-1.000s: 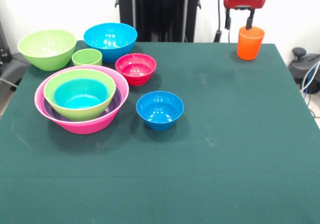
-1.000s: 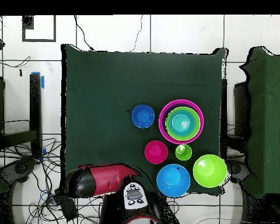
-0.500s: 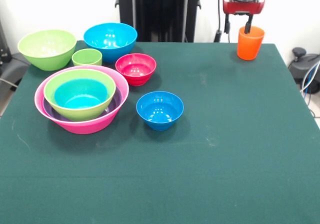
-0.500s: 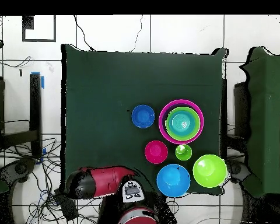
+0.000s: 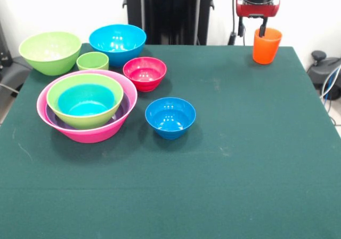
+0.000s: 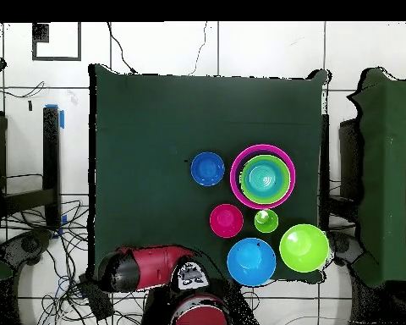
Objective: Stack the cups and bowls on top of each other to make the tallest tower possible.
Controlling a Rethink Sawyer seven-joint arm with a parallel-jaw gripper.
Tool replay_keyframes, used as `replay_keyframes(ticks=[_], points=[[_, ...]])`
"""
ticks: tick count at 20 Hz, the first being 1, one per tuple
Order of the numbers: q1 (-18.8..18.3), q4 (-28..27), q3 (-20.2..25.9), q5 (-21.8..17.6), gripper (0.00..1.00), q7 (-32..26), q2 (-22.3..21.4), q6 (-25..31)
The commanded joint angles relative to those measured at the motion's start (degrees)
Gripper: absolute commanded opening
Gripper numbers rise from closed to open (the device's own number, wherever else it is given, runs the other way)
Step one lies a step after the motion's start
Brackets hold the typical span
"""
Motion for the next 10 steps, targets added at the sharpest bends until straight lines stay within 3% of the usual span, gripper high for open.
replay_keyframes(ticks=[1, 10], points=[[0.84, 1.94, 1.79, 3.42, 1.00, 12.37, 2.59, -5.53], [2.45, 1.44, 2.16, 5.09, 1.00, 13.28, 3.94, -7.15]])
